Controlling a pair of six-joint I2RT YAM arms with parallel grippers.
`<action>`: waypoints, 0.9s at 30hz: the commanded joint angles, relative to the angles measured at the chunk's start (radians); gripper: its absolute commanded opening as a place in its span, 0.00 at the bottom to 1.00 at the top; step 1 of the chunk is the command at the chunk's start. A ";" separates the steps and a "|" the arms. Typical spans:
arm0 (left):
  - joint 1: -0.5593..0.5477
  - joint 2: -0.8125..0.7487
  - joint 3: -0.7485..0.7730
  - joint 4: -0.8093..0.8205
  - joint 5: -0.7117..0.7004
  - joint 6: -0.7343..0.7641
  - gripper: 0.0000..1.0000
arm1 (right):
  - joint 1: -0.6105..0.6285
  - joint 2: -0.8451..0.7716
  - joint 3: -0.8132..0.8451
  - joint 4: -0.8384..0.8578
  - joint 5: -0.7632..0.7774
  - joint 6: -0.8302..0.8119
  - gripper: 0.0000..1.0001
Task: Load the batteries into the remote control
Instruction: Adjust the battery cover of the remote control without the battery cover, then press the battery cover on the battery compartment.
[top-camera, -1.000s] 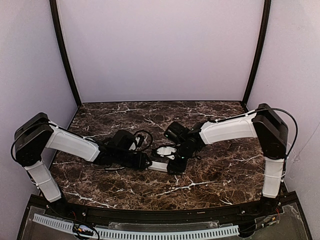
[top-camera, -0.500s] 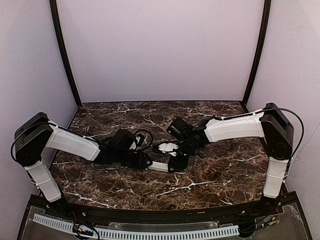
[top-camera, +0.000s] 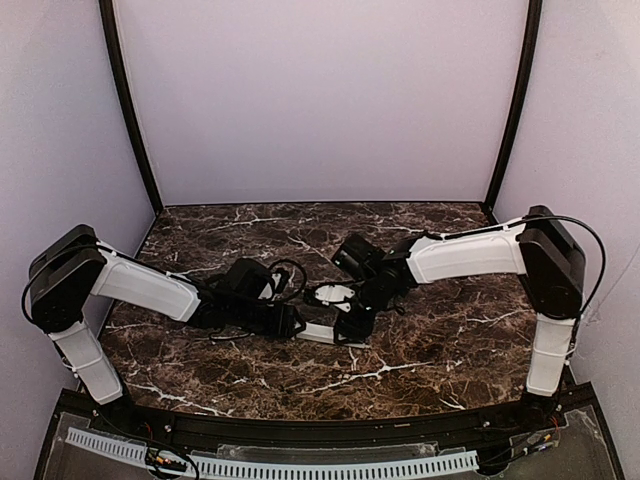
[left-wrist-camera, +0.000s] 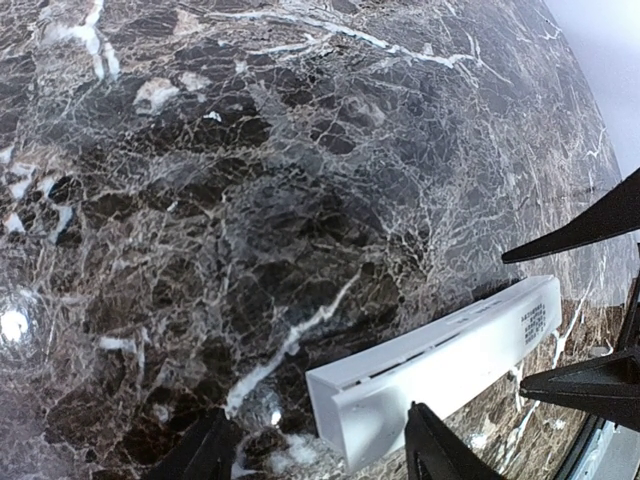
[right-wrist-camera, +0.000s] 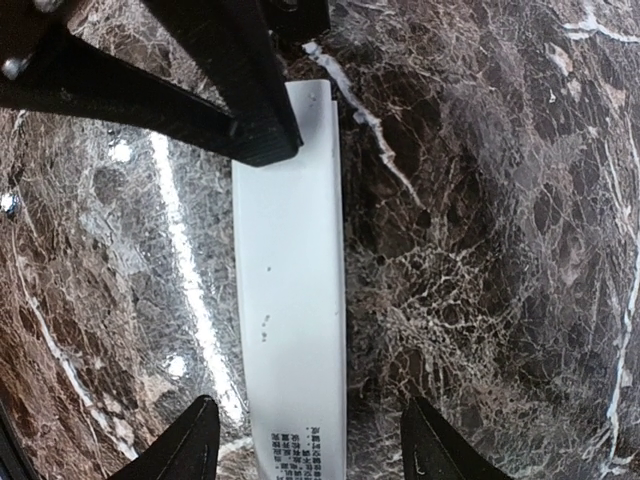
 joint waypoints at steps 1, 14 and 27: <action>-0.001 -0.024 0.021 -0.029 -0.011 0.012 0.61 | -0.004 0.039 0.041 0.014 -0.024 0.017 0.61; -0.001 -0.037 0.009 -0.020 -0.014 0.009 0.65 | 0.000 0.099 0.108 0.019 -0.049 0.033 0.57; 0.000 -0.043 0.004 -0.015 -0.010 0.006 0.65 | 0.000 0.113 0.102 0.032 -0.038 0.039 0.47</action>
